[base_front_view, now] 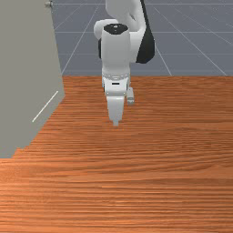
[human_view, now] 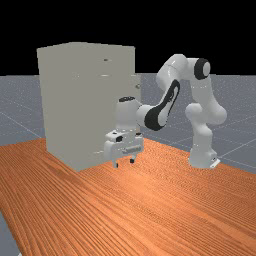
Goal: Open the cabinet door
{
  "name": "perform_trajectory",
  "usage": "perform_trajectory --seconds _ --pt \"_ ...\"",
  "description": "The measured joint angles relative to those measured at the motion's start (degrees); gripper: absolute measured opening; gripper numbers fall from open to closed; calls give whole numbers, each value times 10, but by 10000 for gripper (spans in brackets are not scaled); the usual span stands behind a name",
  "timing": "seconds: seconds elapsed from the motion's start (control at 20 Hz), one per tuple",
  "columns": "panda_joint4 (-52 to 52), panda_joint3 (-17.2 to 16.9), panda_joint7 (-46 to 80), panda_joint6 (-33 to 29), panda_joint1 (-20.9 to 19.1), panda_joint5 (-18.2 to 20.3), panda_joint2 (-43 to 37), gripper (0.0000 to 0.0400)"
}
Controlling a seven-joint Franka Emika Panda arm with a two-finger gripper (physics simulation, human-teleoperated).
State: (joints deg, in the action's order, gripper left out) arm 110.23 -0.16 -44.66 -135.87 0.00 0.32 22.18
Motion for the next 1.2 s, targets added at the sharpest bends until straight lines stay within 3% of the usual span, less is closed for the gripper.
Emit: perform_trajectory --seconds 0.05,0.15,0.3,0.35,0.4,0.45,0.55,0.7,0.85,1.2 --pt "3 -6 4 7 2 -10 0 249" --pt "9 -17 26 22 0 -13 -2 344" --pt "12 -21 35 30 -2 -14 -4 388" --pt "64 -31 164 112 10 -10 -63 239" --pt "76 -37 285 186 20 9 -113 146" --pt "73 -43 399 241 25 35 -140 90" --pt "64 -60 598 312 21 99 -154 34" --pt "67 -74 697 342 5 155 -156 8" --pt "87 -76 719 344 2 166 -190 2" --pt "305 -65 740 281 -9 151 -473 0"
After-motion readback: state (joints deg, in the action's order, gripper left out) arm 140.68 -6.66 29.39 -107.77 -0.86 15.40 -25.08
